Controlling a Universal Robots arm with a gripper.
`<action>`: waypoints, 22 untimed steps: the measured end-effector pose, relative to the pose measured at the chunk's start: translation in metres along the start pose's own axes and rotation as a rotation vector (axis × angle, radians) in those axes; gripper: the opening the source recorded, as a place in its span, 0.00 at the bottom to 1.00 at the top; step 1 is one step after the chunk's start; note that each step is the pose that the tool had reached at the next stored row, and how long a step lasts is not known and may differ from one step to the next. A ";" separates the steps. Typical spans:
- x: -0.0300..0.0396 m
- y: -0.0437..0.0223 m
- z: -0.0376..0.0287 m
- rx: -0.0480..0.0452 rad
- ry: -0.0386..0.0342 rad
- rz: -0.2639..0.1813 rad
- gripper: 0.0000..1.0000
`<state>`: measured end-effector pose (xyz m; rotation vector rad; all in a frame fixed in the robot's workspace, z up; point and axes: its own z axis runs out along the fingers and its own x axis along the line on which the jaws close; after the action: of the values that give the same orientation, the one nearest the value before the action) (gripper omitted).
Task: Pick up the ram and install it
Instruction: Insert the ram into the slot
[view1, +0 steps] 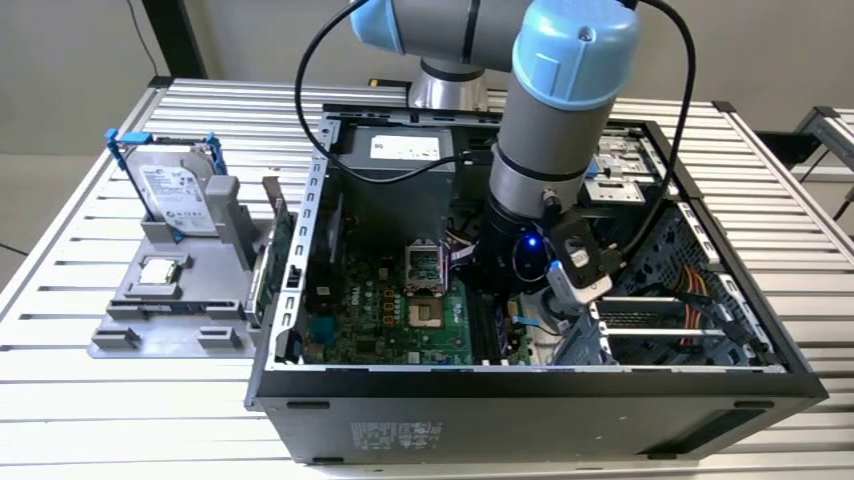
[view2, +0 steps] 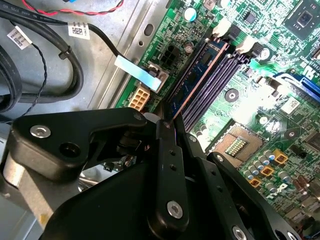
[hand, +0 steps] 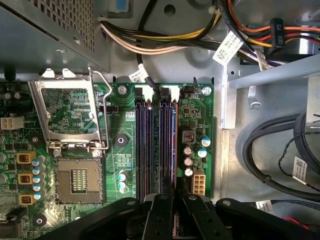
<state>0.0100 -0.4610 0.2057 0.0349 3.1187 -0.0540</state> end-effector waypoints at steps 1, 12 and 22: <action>0.0000 0.0000 0.0001 -0.0001 0.0000 0.000 0.00; -0.0002 -0.0003 -0.0090 -0.0001 0.0000 0.000 1.00; -0.0007 -0.0011 -0.0321 -0.0005 -0.0001 0.000 0.00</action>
<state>0.0100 -0.4610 0.2379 0.0349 3.1186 -0.0533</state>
